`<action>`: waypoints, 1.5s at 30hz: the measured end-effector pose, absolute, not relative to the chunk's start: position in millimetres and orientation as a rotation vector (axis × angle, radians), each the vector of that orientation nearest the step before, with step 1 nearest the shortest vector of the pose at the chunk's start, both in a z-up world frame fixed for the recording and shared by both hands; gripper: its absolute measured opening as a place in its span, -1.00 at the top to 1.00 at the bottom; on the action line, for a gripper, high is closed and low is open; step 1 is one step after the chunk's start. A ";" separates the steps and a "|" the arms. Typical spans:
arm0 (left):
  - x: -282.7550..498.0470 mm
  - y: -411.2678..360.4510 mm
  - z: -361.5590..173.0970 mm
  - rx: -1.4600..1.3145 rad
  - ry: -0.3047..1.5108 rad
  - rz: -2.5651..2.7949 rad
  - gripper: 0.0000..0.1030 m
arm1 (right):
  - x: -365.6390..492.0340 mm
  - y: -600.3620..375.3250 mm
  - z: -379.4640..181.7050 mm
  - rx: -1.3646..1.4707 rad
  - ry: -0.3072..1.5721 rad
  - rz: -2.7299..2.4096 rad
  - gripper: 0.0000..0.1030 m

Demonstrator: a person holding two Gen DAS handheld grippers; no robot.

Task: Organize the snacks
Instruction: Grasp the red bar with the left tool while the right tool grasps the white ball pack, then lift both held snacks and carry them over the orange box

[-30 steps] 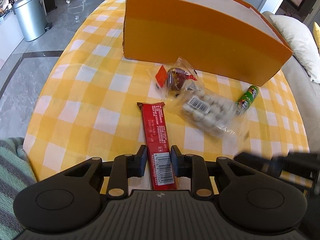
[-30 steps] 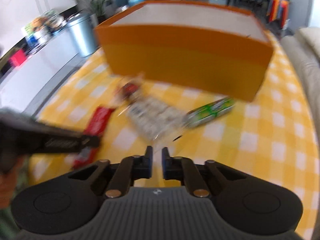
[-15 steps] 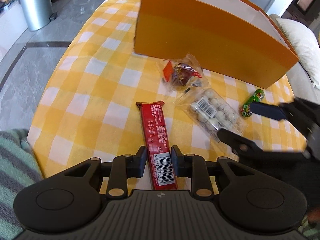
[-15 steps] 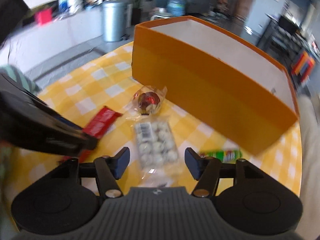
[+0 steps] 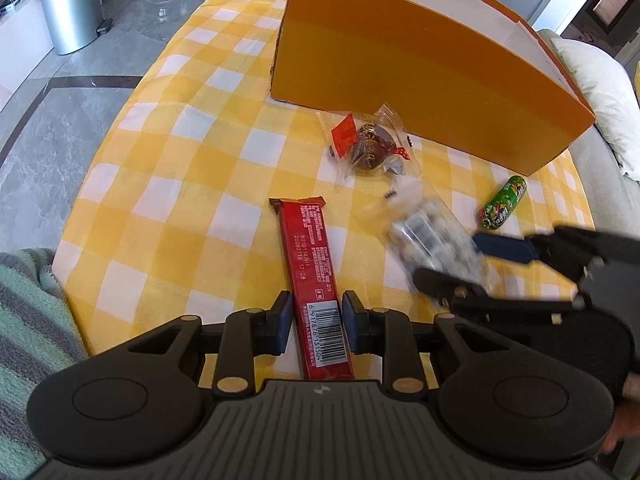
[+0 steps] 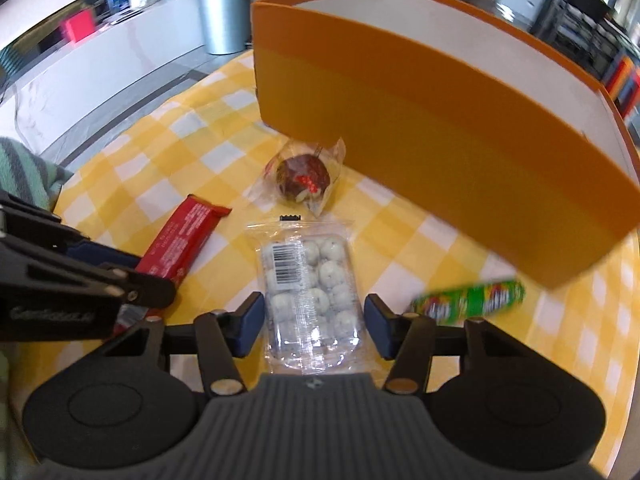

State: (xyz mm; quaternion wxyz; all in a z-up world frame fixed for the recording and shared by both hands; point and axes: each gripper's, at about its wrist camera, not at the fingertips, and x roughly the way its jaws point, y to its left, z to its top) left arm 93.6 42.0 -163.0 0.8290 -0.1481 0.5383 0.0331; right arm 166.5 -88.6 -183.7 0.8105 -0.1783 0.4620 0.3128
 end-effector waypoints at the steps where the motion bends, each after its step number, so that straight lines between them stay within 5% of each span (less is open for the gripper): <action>1: 92.9 41.8 -163.2 -0.312 1.140 0.067 0.44 | 161.9 -89.1 -183.6 -0.371 0.994 0.642 -0.02; 5: 91.5 41.6 -162.9 -0.317 1.130 0.063 0.43 | 141.9 -98.1 -182.3 -0.313 1.048 0.519 -0.02; 12: 91.2 33.8 -164.5 -0.296 1.110 0.052 -0.03 | 117.0 -123.4 -179.5 -0.223 1.044 0.507 -0.21; 22: 94.1 28.0 -166.9 -0.229 1.079 0.065 -0.07 | 119.7 -121.3 -181.6 -0.230 0.983 0.551 -0.30; 29: 94.0 25.8 -167.2 -0.189 1.071 0.076 0.39 | 121.2 -120.2 -187.6 -0.237 0.993 0.557 -0.08; 45: 84.7 17.0 -149.2 -0.168 1.029 0.005 0.50 | 123.1 -133.6 -178.1 -0.158 1.040 0.499 0.06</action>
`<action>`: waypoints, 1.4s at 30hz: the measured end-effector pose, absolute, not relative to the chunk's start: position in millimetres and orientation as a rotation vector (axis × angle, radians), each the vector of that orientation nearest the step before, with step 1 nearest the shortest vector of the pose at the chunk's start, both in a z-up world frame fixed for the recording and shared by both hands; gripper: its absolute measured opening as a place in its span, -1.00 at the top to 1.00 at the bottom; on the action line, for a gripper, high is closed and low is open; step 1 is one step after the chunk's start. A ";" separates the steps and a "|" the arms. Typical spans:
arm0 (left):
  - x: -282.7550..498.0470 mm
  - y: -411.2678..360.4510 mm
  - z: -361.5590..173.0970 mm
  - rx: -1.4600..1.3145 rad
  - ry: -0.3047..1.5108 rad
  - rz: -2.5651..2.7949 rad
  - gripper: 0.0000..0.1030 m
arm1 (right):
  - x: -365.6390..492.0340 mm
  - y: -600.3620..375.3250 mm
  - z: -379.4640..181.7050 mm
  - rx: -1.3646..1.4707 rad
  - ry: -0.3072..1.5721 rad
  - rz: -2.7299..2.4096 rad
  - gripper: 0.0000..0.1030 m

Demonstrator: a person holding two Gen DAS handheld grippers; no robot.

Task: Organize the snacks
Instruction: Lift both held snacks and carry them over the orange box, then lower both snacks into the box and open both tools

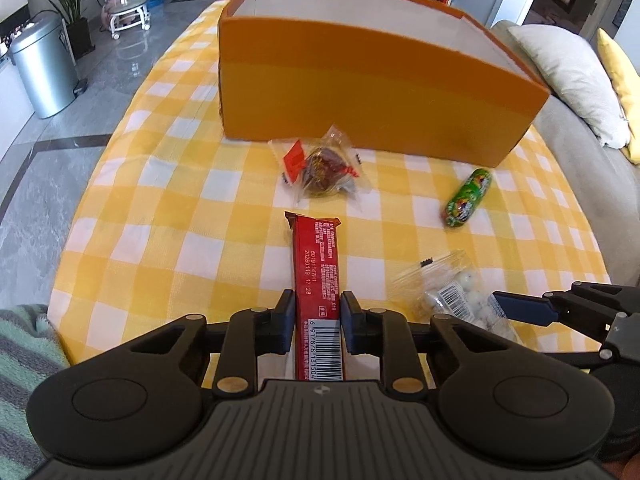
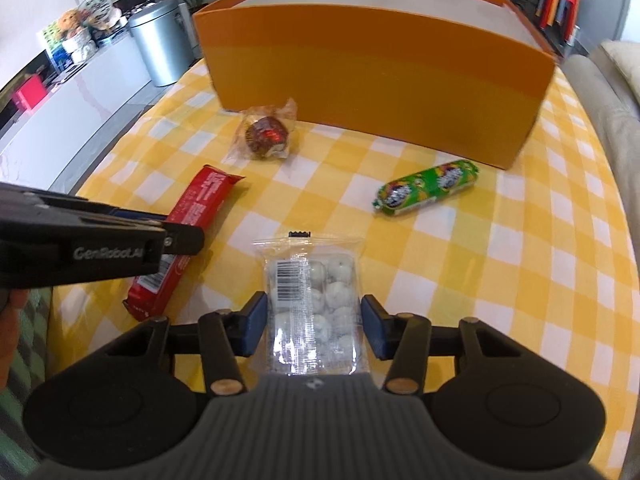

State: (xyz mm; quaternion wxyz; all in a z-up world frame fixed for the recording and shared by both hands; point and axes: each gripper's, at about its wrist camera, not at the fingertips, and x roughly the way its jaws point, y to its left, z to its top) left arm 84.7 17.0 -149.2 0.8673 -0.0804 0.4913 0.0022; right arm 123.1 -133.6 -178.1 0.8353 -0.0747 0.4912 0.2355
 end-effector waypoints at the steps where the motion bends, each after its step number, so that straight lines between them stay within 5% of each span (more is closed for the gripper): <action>1: 84.0 16.6 -145.8 -0.168 1.021 0.001 0.50 | 123.1 -135.5 -176.3 -0.152 1.038 0.491 0.06; 27: 180.1 15.8 -13.6 -0.161 0.804 -0.092 0.50 | 198.6 -178.9 -34.8 0.081 0.770 0.450 0.06; 42: 281.0 25.7 -48.1 -0.031 0.987 -0.055 0.50 | 320.5 -135.8 -50.1 -0.141 0.882 0.348 0.05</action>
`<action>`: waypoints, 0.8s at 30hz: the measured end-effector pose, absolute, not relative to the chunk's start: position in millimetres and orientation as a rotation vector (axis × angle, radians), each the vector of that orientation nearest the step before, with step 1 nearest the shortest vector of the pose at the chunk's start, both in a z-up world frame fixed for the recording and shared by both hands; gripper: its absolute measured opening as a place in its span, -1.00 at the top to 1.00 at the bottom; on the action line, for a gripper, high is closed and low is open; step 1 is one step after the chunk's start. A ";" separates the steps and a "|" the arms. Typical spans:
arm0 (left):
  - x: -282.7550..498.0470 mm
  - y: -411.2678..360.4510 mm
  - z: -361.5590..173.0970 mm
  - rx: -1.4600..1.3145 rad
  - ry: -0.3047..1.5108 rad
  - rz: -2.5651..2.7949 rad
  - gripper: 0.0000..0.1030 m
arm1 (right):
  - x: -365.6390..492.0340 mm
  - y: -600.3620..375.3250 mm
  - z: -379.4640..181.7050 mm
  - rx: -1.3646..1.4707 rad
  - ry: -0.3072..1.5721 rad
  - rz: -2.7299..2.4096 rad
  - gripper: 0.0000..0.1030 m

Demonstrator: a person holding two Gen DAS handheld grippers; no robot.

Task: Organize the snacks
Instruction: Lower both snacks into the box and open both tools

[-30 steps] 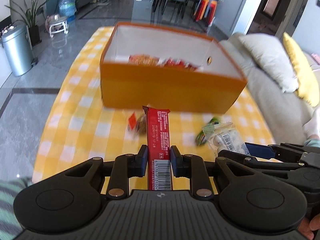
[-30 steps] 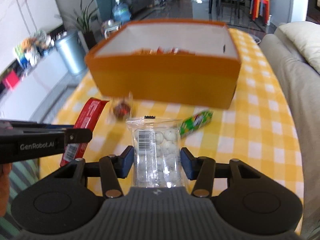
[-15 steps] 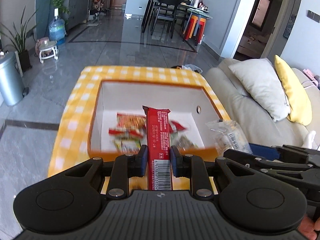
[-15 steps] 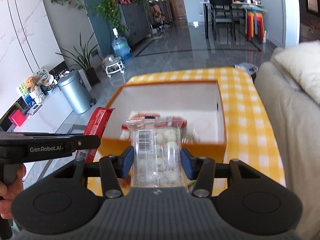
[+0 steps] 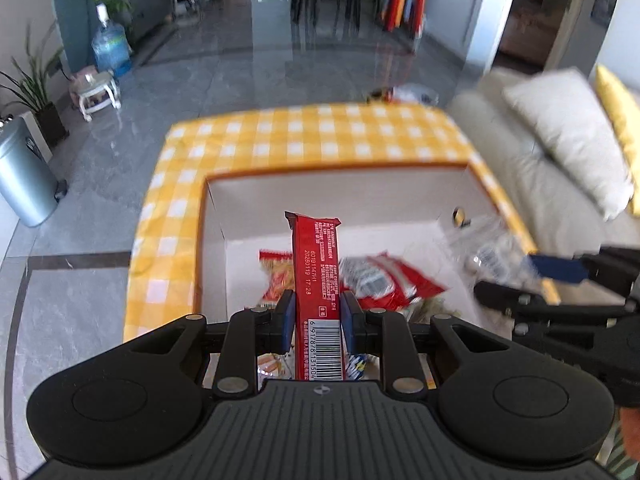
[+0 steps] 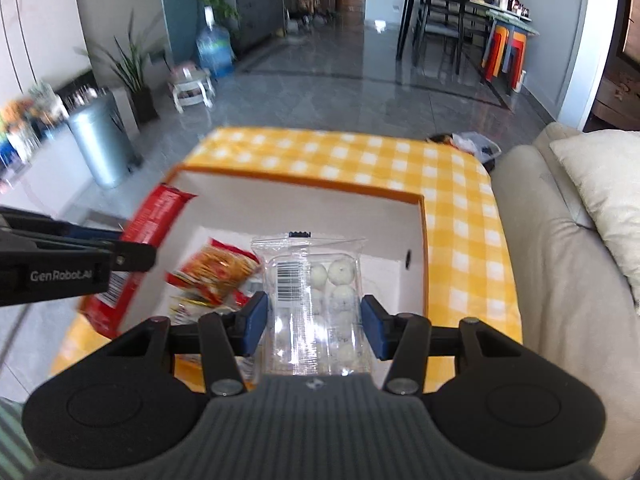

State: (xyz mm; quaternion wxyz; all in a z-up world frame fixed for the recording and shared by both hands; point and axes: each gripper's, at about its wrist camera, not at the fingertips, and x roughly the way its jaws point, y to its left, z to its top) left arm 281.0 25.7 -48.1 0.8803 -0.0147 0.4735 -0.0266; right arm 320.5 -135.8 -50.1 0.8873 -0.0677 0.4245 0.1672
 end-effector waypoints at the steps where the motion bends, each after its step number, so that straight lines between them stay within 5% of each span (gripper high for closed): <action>1: 285.5 26.5 -53.7 -0.026 1.005 -0.053 0.50 | 326.3 -132.6 -54.8 -0.162 0.895 0.337 0.06; 24: 307.2 13.6 -112.3 0.173 1.125 -0.025 0.50 | 377.7 -99.8 -135.2 -0.496 1.042 0.232 0.03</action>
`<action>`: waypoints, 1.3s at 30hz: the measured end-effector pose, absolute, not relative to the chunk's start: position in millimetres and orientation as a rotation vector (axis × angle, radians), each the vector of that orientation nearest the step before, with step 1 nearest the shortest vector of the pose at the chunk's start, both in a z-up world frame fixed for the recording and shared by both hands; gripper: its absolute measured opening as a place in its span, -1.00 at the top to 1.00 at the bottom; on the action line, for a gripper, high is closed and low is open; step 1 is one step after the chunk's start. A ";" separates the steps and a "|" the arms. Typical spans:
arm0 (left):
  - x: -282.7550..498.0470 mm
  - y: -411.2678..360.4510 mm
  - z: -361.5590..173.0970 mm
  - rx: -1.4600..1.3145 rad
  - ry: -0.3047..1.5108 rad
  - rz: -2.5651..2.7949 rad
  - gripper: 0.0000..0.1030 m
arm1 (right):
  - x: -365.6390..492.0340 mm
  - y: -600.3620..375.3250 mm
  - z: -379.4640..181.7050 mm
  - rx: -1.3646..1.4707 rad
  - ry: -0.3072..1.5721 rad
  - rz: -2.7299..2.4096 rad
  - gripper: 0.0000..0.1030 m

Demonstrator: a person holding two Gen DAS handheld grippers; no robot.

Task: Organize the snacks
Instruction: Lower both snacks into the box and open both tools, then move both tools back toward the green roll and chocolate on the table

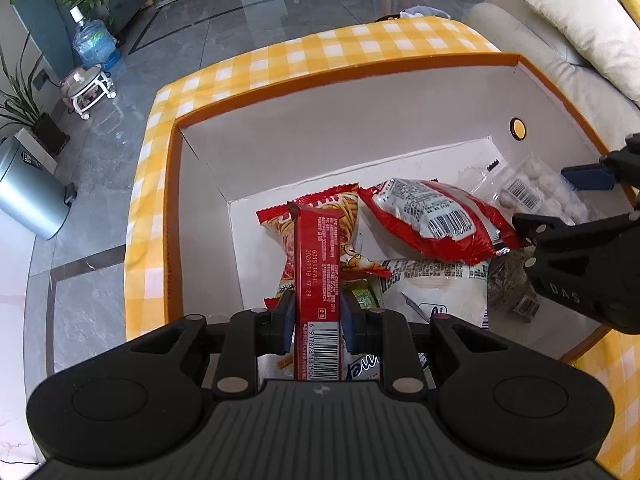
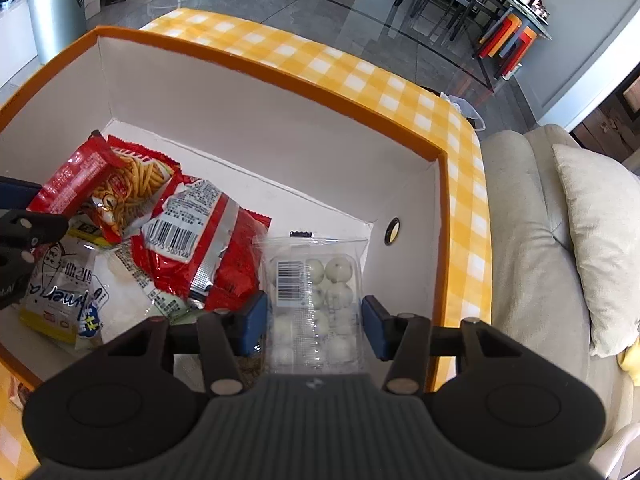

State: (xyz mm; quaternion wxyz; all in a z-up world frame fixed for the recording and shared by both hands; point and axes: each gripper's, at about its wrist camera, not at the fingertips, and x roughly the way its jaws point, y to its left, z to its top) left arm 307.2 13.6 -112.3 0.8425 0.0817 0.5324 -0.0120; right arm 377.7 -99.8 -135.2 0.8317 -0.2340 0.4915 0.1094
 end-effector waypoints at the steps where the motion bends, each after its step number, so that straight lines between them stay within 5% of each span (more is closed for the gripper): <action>1: 308.5 15.4 -113.4 0.172 1.128 -0.022 0.50 | 377.4 -99.3 -135.0 -0.502 1.042 0.234 0.03; 10: 302.7 15.3 -99.7 0.204 1.093 -0.015 0.37 | 380.7 -102.9 -122.1 -0.479 1.038 0.218 -0.06; 17: 282.6 9.4 -73.7 0.206 1.003 -0.015 0.00 | 372.1 -111.7 -95.4 -0.427 0.988 0.199 -0.31; 39: 176.4 10.8 -15.1 -0.017 0.791 -0.055 -0.24 | 241.2 -155.1 -27.5 -0.093 0.854 0.197 -0.41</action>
